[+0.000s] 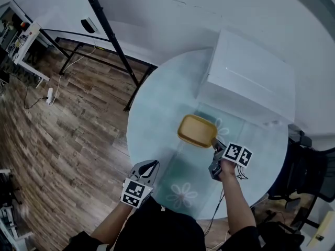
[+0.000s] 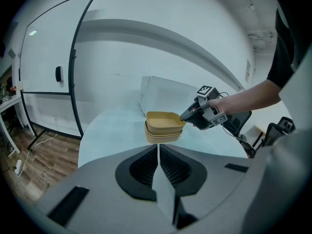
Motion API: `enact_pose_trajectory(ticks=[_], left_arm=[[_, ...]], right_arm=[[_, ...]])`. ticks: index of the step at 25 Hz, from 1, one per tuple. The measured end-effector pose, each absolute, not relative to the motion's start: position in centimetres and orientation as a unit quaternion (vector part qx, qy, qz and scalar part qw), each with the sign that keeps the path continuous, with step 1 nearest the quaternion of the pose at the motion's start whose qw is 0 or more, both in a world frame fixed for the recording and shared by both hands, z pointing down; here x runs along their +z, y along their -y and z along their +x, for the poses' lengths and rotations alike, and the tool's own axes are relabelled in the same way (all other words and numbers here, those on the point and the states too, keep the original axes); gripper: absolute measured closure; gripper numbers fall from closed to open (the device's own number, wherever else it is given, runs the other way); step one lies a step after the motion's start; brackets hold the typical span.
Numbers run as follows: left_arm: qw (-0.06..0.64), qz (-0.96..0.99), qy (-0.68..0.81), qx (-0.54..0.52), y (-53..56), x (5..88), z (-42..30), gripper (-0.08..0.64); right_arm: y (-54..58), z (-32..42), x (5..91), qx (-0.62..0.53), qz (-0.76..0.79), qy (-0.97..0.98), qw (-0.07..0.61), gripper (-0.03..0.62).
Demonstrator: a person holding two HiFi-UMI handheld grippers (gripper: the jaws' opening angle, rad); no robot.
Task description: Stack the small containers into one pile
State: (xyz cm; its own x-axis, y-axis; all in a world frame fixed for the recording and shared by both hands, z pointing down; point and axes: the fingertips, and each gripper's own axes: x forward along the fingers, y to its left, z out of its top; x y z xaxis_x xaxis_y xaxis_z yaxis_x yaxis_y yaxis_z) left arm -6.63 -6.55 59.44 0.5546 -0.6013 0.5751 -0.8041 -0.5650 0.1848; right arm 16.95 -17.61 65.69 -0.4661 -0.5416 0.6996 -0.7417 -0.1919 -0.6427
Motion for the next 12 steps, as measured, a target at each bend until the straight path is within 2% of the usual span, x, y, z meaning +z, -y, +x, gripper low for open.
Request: enact_pose_trajectory(ticks=[12], left_arm=[[0.222,0.855,0.407,0.231,7.5,59.9,-5.8,0.537]], right_arm=[[17.7,16.9,67.4,0.592,0.503,0.620,0.110,0.558]])
